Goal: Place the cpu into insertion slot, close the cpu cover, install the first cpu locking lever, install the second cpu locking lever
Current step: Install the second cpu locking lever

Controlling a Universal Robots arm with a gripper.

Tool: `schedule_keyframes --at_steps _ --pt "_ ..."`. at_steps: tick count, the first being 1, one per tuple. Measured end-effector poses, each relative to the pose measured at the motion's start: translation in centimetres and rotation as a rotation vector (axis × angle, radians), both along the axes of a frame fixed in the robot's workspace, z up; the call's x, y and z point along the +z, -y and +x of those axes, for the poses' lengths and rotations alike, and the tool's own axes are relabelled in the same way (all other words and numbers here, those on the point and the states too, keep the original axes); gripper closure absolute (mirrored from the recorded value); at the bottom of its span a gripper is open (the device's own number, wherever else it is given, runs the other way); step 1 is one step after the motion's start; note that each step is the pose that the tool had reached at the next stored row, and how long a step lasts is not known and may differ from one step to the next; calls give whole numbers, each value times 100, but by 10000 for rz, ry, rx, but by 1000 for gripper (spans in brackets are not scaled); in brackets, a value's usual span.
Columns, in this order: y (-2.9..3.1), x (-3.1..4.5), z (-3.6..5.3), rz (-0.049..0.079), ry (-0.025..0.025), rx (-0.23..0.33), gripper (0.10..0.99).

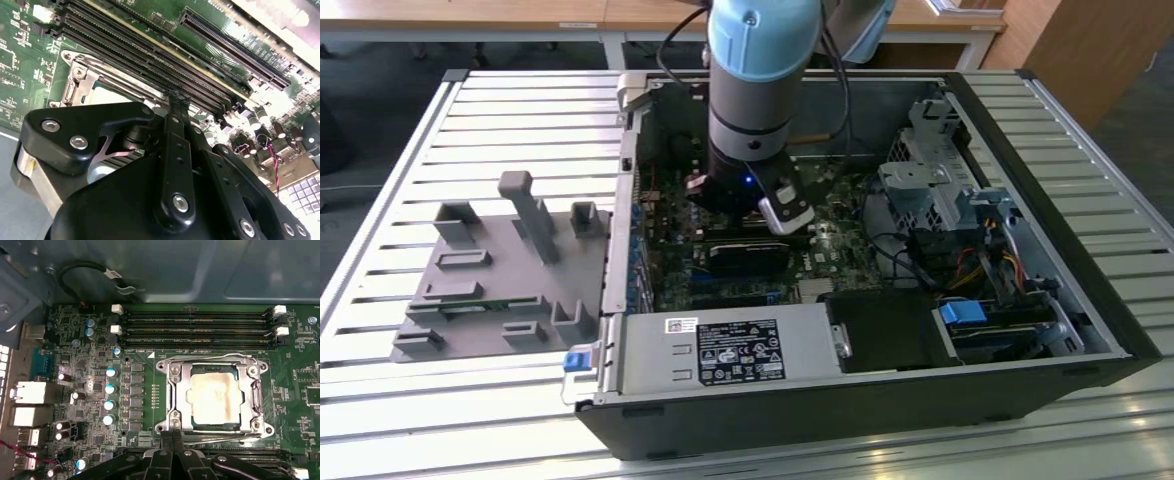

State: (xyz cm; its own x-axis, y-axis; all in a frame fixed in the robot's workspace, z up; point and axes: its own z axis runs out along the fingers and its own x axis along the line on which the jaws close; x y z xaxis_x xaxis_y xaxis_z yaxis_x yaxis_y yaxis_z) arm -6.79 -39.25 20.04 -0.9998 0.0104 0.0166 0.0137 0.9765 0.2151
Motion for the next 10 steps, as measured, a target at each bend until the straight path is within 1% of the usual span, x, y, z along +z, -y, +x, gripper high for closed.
schedule_keyframes --at_steps 3,7,10 --pt "22 -10 -17 127 0 0 980" --pt "23 -47 -26 265 1 0 980" --pt "24 -65 -31 392 0 0 980"
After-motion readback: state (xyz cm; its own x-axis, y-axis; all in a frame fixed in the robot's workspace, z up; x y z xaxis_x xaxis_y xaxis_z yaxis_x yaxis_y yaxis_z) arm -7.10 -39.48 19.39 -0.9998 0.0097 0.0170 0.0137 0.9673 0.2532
